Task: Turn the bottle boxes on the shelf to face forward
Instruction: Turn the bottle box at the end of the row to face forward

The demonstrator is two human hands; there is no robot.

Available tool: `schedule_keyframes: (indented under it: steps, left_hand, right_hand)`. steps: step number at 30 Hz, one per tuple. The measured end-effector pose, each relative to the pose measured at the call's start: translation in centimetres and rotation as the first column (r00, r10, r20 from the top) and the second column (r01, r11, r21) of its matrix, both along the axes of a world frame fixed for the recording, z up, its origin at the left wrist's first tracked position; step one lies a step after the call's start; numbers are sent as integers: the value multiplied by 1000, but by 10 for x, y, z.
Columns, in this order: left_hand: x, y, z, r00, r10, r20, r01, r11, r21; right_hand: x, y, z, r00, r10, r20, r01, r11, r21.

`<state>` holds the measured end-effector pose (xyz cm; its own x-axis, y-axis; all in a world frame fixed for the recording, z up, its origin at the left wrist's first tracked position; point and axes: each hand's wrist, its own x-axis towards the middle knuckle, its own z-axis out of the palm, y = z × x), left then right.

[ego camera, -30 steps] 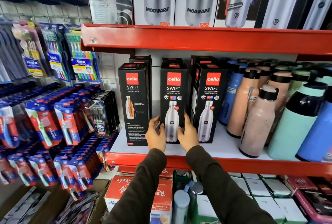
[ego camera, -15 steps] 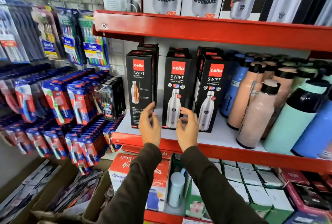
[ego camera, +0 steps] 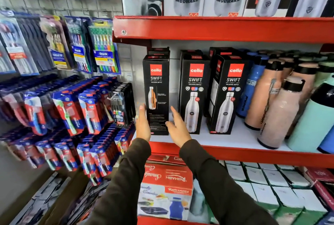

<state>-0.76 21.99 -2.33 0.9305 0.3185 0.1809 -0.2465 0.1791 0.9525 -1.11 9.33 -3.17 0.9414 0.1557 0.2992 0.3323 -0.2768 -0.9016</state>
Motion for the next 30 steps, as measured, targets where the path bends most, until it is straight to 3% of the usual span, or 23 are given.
schedule_keyframes:
  steps: [4, 8, 14, 23, 26, 30]
  left_hand:
    - [1, 11, 0, 993, -112, -31, 111, 994, -17]
    - [4, 21, -4, 994, -98, -46, 94, 992, -82]
    - [3, 33, -11, 1000, 19, 15, -18, 997, -76]
    - [13, 39, -14, 963, 210, 169, -219, 975, 38]
    - [28, 46, -11, 987, 105, 118, -127, 970, 205]
    - [38, 50, -8, 1000, -20, -15, 22, 983, 180]
  right_hand:
    - [9, 20, -2, 998, -60, 34, 60, 998, 7]
    - [14, 27, -9, 990, -126, 69, 127, 992, -21]
    - [20, 33, -3, 969, -180, 167, 179, 984, 24]
    - [28, 38, 5, 959, -232, 166, 225, 973, 58]
    - [30, 37, 6, 974, -176, 146, 172, 984, 36]
    - [31, 35, 12, 986, -117, 122, 122, 992, -28]
